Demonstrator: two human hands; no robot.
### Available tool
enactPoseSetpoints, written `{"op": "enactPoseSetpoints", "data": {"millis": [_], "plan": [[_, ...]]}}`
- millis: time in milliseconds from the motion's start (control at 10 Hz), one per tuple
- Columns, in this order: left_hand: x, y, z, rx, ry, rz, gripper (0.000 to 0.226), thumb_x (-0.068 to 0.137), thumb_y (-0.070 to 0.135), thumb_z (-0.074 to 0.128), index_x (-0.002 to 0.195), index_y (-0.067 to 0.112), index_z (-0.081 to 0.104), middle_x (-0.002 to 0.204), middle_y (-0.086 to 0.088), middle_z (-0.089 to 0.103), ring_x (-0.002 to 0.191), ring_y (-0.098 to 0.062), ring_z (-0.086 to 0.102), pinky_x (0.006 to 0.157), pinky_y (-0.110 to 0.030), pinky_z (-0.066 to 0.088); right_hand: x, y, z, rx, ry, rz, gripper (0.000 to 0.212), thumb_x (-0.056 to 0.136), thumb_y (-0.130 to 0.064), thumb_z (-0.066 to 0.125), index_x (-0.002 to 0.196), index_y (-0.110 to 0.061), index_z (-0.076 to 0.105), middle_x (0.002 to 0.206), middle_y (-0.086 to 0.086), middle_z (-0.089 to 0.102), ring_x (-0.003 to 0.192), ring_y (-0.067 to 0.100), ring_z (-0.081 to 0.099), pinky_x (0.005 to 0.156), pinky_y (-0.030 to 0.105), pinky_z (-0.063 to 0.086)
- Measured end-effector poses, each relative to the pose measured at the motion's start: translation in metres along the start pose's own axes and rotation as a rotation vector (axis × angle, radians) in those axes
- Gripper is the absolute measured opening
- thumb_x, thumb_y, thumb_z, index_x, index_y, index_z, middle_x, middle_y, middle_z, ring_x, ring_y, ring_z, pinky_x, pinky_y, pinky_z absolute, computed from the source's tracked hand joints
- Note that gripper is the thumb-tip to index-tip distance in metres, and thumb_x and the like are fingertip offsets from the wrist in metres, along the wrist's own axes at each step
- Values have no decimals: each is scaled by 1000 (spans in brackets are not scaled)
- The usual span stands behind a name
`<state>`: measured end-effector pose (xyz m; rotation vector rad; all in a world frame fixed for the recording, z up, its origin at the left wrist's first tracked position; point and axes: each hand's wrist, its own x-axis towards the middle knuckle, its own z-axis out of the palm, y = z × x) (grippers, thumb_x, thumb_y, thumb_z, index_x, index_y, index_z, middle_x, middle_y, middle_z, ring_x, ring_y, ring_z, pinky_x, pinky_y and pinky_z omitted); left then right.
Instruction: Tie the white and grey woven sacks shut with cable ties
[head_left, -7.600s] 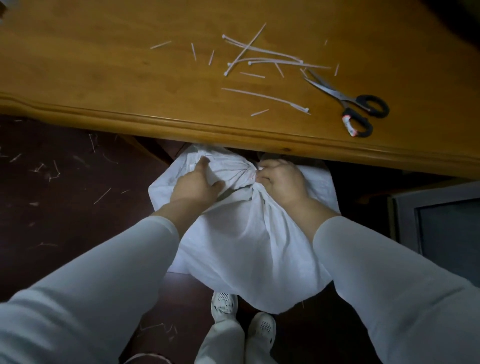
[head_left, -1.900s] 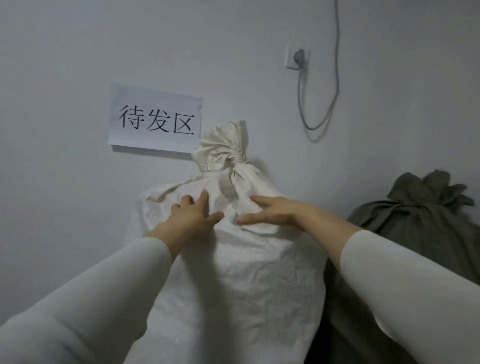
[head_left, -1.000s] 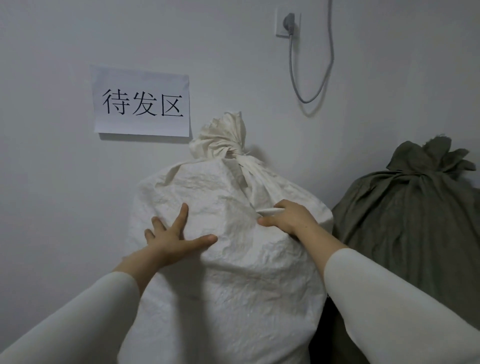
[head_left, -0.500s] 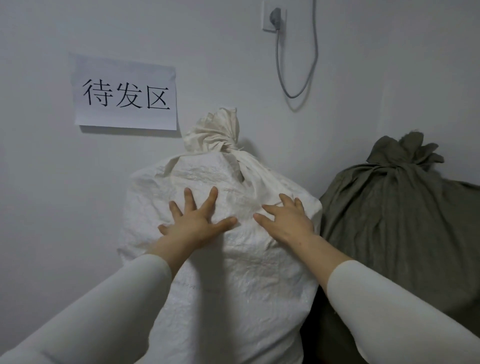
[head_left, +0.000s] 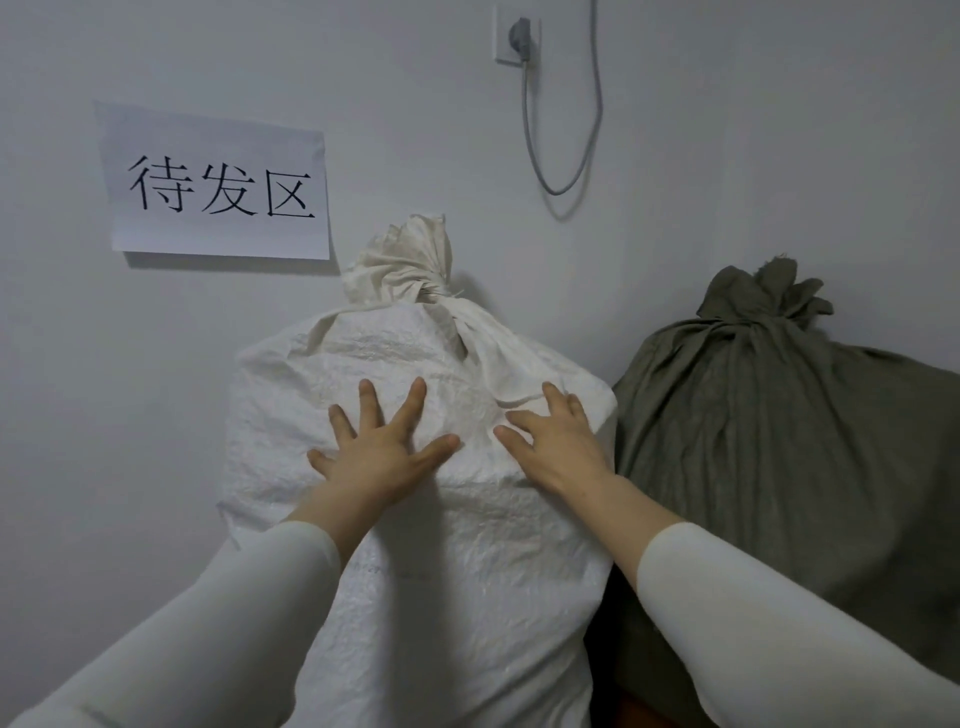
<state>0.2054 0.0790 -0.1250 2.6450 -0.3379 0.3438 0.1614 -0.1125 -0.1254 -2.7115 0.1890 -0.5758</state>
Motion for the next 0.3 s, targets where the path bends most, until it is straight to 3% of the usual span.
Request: {"op": "enactPoseSetpoints", "data": {"millis": [200,300], "plan": [[-13,8,-3,-63,-20,-32,83,68,85,36,136,61,-6,156,3,-21,143,-36,-17,106,-69,4,-7,-1,-18,-18,-87,5,52,92,-62,27,141,-46,25,159,-1,-8,145,29,-9,115,56,3],[-37,18,-3,-85,28,-21,81,73,80,39,137,59,-5,157,0,-17,144,-34,-12,108,-67,9,-29,3,-25,51,37,-52,54,93,-57,31,144,-41,23,159,2,1,146,26,-3,117,53,7]]}}
